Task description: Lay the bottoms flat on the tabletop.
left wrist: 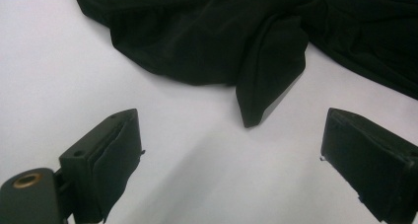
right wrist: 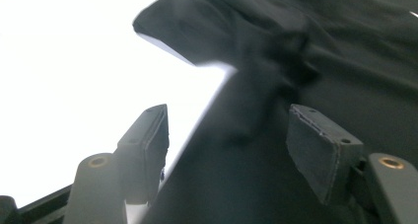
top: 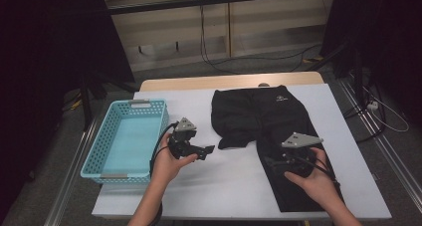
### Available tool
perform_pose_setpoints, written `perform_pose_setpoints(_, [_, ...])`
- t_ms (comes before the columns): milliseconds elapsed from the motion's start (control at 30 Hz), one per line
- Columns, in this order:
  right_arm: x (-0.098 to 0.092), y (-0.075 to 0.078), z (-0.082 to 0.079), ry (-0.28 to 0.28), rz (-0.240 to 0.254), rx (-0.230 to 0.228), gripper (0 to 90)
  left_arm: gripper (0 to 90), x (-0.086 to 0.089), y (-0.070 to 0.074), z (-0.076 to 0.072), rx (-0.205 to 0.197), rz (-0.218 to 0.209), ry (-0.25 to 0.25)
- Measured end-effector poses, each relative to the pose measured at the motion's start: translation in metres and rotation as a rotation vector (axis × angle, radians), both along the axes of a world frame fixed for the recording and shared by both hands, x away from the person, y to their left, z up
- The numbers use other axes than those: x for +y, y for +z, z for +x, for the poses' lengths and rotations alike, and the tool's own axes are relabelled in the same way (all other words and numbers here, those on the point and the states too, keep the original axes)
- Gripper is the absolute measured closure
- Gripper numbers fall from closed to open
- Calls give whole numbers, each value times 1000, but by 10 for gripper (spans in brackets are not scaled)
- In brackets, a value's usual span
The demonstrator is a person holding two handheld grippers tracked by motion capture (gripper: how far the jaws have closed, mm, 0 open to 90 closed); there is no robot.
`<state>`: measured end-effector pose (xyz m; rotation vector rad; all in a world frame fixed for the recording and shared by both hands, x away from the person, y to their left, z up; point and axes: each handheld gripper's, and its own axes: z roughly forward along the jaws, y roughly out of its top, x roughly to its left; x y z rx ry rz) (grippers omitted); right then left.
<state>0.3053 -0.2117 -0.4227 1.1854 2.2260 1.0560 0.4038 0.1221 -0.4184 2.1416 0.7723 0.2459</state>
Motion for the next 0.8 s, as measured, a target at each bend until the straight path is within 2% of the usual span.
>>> perform_pose_setpoints(133, [25,0,16,50,-22,1,347,82,3,1,0,3,-19,15])
perform_pose_setpoints(367, [57,-6,41,78,-18,-5,402,83,10,-1,-2,4,-13,23])
perform_pose_setpoints(500, [70,-12,51,75,21,22,451,83,11,0,-4,4,-11,26])
perform_pose_setpoints(667, [83,-19,63,88,-2,28,495,83,12,0,-4,0,-11,33])
perform_pose_setpoints(800, [92,-27,72,83,-18,43,496,83,11,-1,-3,3,-9,32])
